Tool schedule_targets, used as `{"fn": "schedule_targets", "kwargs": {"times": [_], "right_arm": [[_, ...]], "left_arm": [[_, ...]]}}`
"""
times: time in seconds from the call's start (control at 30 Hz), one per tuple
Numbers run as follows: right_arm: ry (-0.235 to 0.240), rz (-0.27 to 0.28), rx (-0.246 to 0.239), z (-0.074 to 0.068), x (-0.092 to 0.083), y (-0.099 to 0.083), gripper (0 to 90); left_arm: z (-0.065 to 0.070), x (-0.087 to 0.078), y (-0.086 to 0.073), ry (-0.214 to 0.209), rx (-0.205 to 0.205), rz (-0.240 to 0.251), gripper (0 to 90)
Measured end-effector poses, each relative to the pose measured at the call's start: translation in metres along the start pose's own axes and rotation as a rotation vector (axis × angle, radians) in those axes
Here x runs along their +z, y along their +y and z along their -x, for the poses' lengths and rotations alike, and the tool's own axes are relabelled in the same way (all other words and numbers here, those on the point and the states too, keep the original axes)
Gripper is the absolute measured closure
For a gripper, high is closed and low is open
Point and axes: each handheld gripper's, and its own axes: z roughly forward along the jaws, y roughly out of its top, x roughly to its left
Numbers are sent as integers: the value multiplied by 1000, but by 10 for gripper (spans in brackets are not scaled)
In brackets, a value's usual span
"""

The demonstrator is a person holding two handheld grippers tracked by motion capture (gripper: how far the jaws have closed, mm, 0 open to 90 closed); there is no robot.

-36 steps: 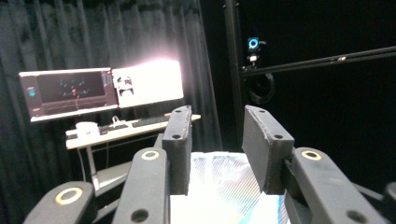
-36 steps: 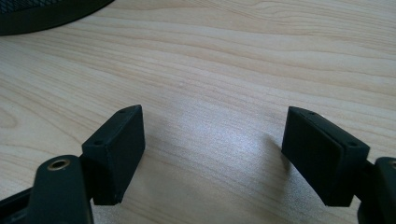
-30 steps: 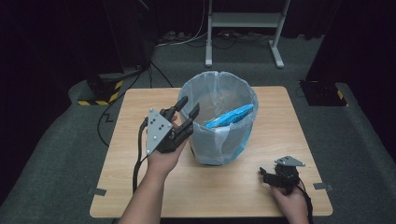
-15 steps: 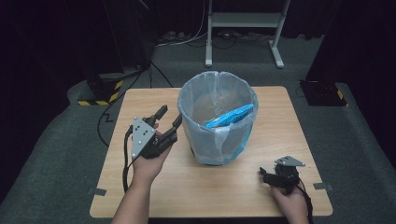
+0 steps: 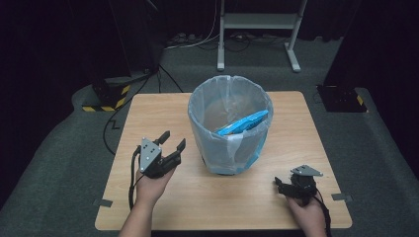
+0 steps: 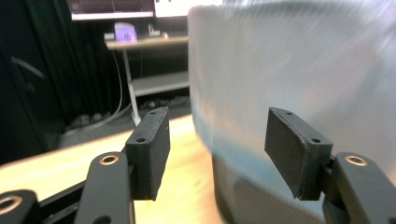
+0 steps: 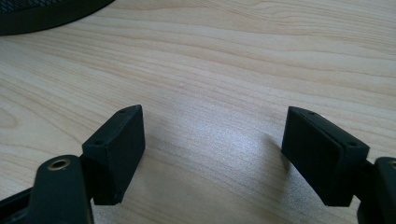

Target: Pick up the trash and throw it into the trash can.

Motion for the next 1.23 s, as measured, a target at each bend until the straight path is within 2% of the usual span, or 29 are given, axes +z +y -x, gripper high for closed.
{"fn": "schedule_targets", "kwargs": {"times": [0.13,0.17,0.23,0.33,0.43,0.47,0.53,0.57,0.6,0.63,0.7,0.77,0.83,0.87,1.23], "right_arm": [[-2,1,-1,0,0,0,212],[-2,1,-1,0,0,0,212],[-3,1,-2,0,0,0,212],[-4,2,-5,0,0,0,212],[-3,2,-4,0,0,0,212],[-3,1,-3,0,0,0,212],[-3,1,-3,0,0,0,212],[-2,1,-2,0,0,0,212],[-2,1,-2,0,0,0,212],[-3,1,-2,0,0,0,212],[-3,2,-4,0,0,0,212],[-3,1,-2,0,0,0,212],[-5,2,-5,0,0,0,212],[-4,2,-7,0,0,0,211],[-12,3,0,-1,0,0,199]], "left_arm": [[-6,6,-24,-3,-29,-73,385],[-6,6,-24,-3,-29,-73,381],[-11,11,-45,4,-54,-131,377],[-15,14,-63,12,-63,-197,371],[-17,16,-82,13,-91,-270,371],[-18,16,-86,16,-89,-287,369],[-17,16,-97,24,-88,-351,363],[-17,16,-97,24,-88,-351,354],[-17,16,-105,22,-91,-438,348],[-16,17,-110,20,-90,-487,329],[-13,18,-118,24,-89,-547,299],[-10,17,-119,39,-62,-547,283],[-9,17,-119,38,-58,-552,275],[-6,18,-119,33,-39,-549,277],[-6,17,-119,28,-41,-551,284]]}}
